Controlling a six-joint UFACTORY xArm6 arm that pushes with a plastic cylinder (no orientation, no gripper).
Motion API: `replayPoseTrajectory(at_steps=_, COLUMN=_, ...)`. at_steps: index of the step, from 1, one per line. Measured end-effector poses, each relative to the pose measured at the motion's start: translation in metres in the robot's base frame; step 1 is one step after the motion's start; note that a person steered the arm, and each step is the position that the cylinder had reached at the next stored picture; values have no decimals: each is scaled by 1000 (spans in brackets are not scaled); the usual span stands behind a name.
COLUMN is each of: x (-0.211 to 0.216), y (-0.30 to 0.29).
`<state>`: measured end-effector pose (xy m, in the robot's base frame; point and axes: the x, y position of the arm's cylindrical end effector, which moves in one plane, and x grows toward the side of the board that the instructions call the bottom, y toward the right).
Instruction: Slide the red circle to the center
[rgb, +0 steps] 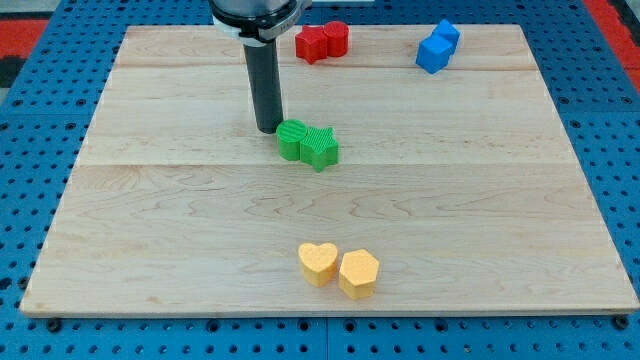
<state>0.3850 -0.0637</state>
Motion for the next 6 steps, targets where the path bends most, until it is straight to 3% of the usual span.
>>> replayPoseTrajectory(at_steps=2, x=-17, y=2)
replayPoseTrajectory(at_steps=3, x=-57, y=32)
replayPoseTrajectory(at_steps=4, x=-64, y=67)
replayPoseTrajectory(at_steps=6, x=-141, y=122)
